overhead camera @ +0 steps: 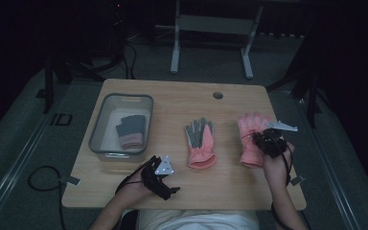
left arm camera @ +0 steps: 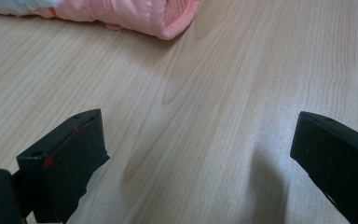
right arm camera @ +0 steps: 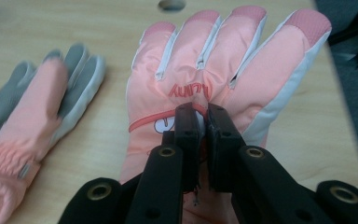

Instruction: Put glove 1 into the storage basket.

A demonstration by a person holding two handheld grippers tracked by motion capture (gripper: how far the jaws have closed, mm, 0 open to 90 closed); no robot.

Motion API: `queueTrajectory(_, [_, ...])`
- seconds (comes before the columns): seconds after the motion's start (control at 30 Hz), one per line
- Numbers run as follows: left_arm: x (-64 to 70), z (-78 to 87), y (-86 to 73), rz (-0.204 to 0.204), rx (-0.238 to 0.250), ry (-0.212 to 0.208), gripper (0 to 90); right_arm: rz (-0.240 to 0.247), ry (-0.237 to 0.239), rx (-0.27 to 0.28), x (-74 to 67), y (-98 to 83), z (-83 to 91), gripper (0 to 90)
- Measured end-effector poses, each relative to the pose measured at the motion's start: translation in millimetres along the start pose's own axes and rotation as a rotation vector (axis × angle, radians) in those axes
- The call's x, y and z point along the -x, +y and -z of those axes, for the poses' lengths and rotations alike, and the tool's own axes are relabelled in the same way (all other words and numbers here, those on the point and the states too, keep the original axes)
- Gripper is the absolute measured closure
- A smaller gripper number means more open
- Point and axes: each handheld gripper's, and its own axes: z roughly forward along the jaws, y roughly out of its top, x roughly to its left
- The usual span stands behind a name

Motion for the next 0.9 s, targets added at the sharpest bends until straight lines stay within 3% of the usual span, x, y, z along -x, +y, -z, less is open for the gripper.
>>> queueTrajectory(0.17, [0.9,-0.8,0.4,0.003,0.004,0.000,2.8,-0.001,0.030,-0.021,-12.4,-9.5,-14.1,84.5])
queueTrajectory(0.47, [0.7,-0.3,0.1,0.001,0.007,0.002,2.8,0.026,0.049,-0.047,-29.8,-3.7,-37.6,84.2])
queueTrajectory(0.77, [0.0,-0.4,-0.2,0.003,0.004,0.002,2.8,-0.002,0.044,-0.096,-29.3,-8.5,-66.8,82.5])
queueTrajectory(0.9, [0.1,-0.3,-0.2,0.003,0.006,0.001,2.8,0.012,0.036,-0.102,-30.7,-10.4,-73.7,79.5])
